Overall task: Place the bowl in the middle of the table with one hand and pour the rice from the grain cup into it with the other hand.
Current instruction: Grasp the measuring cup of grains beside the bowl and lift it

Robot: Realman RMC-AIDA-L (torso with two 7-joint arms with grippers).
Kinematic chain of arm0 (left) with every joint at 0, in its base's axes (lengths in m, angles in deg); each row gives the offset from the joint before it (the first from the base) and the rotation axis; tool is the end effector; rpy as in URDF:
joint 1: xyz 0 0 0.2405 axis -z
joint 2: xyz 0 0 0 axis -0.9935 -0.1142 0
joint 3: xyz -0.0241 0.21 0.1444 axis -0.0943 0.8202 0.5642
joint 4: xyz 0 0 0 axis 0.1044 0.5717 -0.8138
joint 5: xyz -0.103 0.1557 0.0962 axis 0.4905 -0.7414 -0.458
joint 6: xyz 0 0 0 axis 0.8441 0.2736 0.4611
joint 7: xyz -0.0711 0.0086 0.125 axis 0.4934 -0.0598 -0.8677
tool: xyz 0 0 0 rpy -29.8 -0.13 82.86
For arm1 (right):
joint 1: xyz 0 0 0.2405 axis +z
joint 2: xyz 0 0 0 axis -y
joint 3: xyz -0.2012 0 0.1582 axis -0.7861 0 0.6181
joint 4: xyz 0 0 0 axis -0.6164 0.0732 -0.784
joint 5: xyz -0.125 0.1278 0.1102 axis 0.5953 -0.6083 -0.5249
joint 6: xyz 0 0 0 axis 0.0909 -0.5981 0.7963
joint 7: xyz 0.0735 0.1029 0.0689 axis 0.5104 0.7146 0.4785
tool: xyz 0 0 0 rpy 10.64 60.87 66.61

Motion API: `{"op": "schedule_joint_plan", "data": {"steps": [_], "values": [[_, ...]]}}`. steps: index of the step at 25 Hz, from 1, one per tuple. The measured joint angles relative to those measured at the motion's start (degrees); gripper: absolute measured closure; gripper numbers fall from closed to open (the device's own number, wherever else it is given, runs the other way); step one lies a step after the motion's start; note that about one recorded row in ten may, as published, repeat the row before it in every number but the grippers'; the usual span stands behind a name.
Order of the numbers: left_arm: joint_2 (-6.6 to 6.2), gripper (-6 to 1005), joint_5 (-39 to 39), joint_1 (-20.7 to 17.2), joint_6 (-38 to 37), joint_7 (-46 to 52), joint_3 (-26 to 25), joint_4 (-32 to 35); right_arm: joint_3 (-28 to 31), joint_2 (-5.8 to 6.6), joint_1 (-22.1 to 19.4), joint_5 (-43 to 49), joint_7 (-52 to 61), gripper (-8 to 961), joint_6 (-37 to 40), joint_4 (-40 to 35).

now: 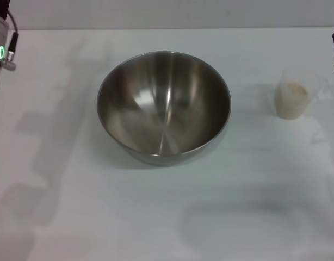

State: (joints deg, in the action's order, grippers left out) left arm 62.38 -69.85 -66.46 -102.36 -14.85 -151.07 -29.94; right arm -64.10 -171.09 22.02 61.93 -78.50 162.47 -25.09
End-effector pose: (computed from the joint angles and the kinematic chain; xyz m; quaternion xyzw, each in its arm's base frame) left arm -0.1807 0.3682 0.0391 -0.6200 -0.1557 -0.5200 0.5666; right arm 0.2863 0.2864 0.0046 -0.6379 0.0418 0.3759 0.6708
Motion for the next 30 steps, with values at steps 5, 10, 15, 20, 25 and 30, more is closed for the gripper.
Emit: {"op": "schedule_joint_plan", "data": {"steps": [5,10,15,20,25,30], "values": [[-1.32,408,-12.56,3.51,-5.27,19.38,-4.56,8.86,0.01,0.00,0.43,-0.10,0.01,500,-0.25,0.00],[-3.43,408,-13.11,6.26,-0.09,19.54,-5.77,16.93,0.12,0.00,0.40,-0.51,0.64,500,-0.88,0.03],[-2.46,408,-13.16,6.84,-0.10,15.73,-7.84,20.75,0.26,0.00,0.33,-0.54,0.67,500,-1.89,0.22],[-0.98,408,-13.15,6.40,0.21,10.25,-7.54,22.09,0.28,-0.15,-0.32,-0.59,0.68,500,-2.63,0.67],[-0.04,409,-13.17,6.11,1.26,6.50,-7.52,22.86,0.45,-0.21,-1.75,-0.68,0.70,501,-5.10,2.39],[-0.25,409,-13.17,6.57,5.24,6.36,-7.42,22.17,2.04,-0.17,-3.61,-0.84,0.71,501,-7.10,5.34]]}}
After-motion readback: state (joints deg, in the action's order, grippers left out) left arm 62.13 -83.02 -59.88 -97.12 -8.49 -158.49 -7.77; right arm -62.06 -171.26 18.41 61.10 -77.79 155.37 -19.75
